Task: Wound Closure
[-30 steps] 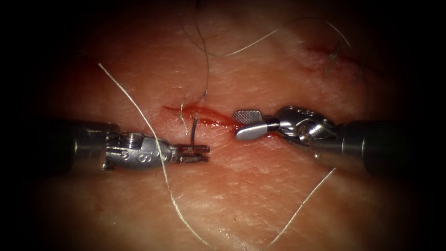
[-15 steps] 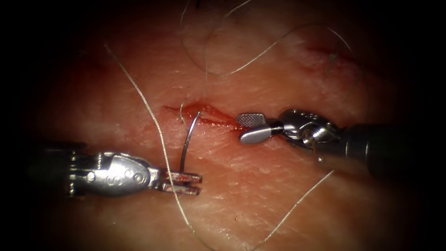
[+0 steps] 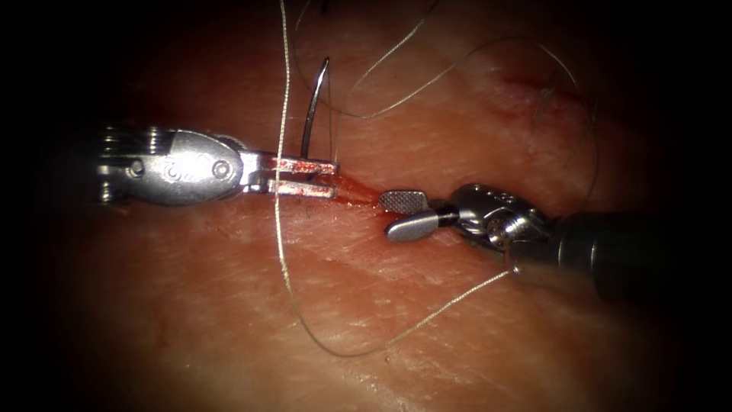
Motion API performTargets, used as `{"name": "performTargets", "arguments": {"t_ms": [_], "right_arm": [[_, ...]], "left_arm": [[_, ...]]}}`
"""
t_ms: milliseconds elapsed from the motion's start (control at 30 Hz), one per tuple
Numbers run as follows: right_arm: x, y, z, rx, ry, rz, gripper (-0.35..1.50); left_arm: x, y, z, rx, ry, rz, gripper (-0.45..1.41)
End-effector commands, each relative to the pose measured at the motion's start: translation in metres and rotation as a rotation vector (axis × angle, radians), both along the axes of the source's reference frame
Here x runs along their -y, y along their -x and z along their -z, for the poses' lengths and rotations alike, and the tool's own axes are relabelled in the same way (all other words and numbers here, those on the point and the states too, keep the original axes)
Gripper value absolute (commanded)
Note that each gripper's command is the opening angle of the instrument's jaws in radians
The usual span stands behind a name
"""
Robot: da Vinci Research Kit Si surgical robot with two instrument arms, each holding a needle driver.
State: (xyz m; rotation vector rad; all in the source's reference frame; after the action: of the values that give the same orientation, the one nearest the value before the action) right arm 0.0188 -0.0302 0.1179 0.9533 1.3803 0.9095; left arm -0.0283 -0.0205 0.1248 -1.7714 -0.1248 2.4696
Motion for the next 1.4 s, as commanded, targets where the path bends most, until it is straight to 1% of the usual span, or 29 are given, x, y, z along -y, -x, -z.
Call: {"name": "performTargets", "arguments": {"t_ms": [33,167,233,267,400,433,533,633,733,900,967,1400], "right_arm": [[0.0002,-0.0008,-0.0006,-0.004,-0.001,-0.006,1.14],[0.0001,-0.001,-0.0005,-0.016,-0.015,-0.019,1.14],[0.0,-0.0011,-0.0005,-0.02,-0.028,-0.023,1.13],[0.0,-0.0011,-0.0004,-0.02,-0.034,-0.023,1.13],[-0.0001,-0.0011,-0.0004,-0.025,-0.041,-0.026,1.13],[-0.0002,-0.0012,-0.0003,-0.036,-0.06,-0.035,1.13],[-0.0005,-0.0016,-0.0002,-0.041,-0.087,-0.047,1.11],[-0.0005,-0.002,-0.0002,-0.048,-0.104,-0.047,1.11],[-0.0009,-0.0036,-0.0001,-0.067,-0.146,-0.035,1.09],[-0.0012,-0.006,0.0003,-0.119,-0.197,-0.012,1.06],[-0.0012,-0.0065,0.0003,-0.127,-0.197,-0.002,1.06],[-0.0017,-0.0084,0.0003,-0.123,-0.235,-0.009,1.06]], "left_arm": [[-0.0001,0.0003,-0.0003,-0.003,0.015,0.005,-0.45],[-0.0004,-0.0004,-0.0001,-0.006,0.031,0.029,-0.45],[0.0006,-0.0003,-0.0006,-0.014,0.04,0.046,-0.45],[0.0016,0.0,-0.0012,-0.009,0.047,0.039,-0.45],[0.0037,0.0005,-0.0026,0.008,0.062,0.02,-0.45],[0.0049,0.0009,-0.0036,0.018,0.077,0.007,-0.45],[0.0071,0.0015,-0.0054,0.038,0.085,-0.015,-0.45],[0.0076,0.0018,-0.0059,0.044,0.084,-0.021,-0.45],[0.0087,0.0026,-0.0064,0.06,0.091,-0.039,-0.45],[0.0094,0.0028,-0.0068,0.07,0.098,-0.048,-0.45],[0.0095,0.0029,-0.0069,0.071,0.1,-0.048,-0.45],[0.01,0.0034,-0.0071,0.061,0.102,-0.065,-0.45]]}}
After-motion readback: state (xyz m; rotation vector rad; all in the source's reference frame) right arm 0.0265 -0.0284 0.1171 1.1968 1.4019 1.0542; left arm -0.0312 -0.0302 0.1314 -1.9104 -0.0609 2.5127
